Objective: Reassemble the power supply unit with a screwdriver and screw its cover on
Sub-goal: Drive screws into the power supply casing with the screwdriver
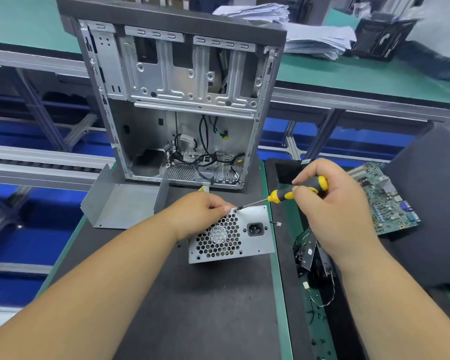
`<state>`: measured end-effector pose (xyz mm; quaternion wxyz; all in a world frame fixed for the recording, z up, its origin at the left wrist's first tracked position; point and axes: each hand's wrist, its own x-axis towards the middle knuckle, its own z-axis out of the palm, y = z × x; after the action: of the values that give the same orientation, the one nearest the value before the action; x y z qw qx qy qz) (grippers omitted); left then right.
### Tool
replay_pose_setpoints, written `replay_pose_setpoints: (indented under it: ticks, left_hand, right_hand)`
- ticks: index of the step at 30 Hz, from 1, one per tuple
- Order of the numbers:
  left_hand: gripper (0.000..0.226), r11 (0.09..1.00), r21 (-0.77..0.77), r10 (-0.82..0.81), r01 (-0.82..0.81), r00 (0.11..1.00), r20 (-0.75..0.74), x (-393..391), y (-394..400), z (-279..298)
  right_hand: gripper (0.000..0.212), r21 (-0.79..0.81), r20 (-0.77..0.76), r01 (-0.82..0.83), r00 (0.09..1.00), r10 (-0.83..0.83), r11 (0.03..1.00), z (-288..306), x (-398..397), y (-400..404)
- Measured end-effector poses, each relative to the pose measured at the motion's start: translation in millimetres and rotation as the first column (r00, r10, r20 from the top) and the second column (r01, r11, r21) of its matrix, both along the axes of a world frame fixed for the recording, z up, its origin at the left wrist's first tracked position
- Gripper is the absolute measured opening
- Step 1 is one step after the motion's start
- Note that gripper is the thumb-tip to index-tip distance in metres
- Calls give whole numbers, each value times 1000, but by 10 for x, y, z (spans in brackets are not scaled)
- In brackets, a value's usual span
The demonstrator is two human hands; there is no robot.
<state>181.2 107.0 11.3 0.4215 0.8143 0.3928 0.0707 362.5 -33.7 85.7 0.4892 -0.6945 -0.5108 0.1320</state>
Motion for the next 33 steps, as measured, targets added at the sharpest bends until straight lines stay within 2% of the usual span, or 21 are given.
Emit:
replay_pose_setpoints:
  ticks: [10, 13, 17, 22, 24, 27, 28, 31, 33]
  left_hand:
    - [28, 999, 9, -36, 36, 999, -14, -14, -33, 27]
    - [32, 999, 21, -43, 44, 999, -32, -11, -14, -8]
    - [22, 998, 58, 1, 2, 999, -54, 18, -19, -21]
    - [25, 987, 157, 2, 21, 989, -146, 104, -40, 34]
    - [25, 984, 178, 28, -3, 990, -137, 124, -50, 20]
    - [22, 985, 167, 68, -51, 993, -97, 109, -75, -26]
    - [22, 985, 164, 74, -58, 993, -95, 102, -84, -35]
    - [25, 982, 178, 83, -65, 992, -95, 91, -88, -53]
    - [28, 981, 186, 80, -61, 992, -93, 88, -77, -48]
  right_hand:
    - [5, -5, 36, -13, 999, 13, 1000, -16, -78, -44]
    - [13, -29, 167, -49, 985, 53, 998, 41, -105, -63]
    - [15, -151, 426, -181, 875, 229, 972, 250, -190, -66]
    - [15, -369, 554, -278, 700, 450, 887, 528, -256, -42]
    - [15, -422, 579, -243, 669, 466, 873, 588, -268, -5]
    - [5, -445, 668, -58, 643, 374, 894, 647, -302, 108]
    - [17, -442, 718, 19, 607, 341, 897, 646, -321, 166]
    - [49, -374, 882, 248, 393, 260, 894, 632, -435, 314]
    - [53, -333, 893, 263, 396, 213, 905, 608, -450, 356]
